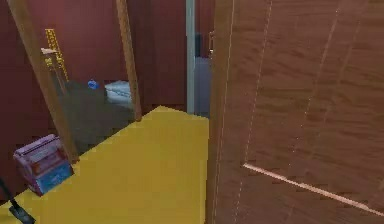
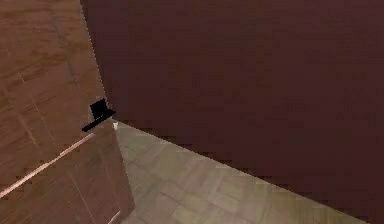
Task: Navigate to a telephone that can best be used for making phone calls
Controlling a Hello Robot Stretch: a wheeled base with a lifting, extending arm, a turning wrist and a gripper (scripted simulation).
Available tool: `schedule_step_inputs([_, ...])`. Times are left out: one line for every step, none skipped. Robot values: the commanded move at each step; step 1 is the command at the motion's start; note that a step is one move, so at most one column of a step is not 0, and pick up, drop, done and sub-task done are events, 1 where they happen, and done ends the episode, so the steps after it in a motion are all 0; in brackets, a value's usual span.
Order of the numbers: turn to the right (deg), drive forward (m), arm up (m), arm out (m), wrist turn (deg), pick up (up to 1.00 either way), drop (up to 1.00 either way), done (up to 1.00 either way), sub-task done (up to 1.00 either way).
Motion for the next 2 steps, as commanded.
schedule_step_inputs([-45.0, 0.0, 0.0, 0.0, 0.0, 0.0, 0.0, 0.0, 0.0])
schedule_step_inputs([-6.0, 0.0, 0.0, 0.0, 0.0, 0.0, 0.0, 0.0, 0.0])
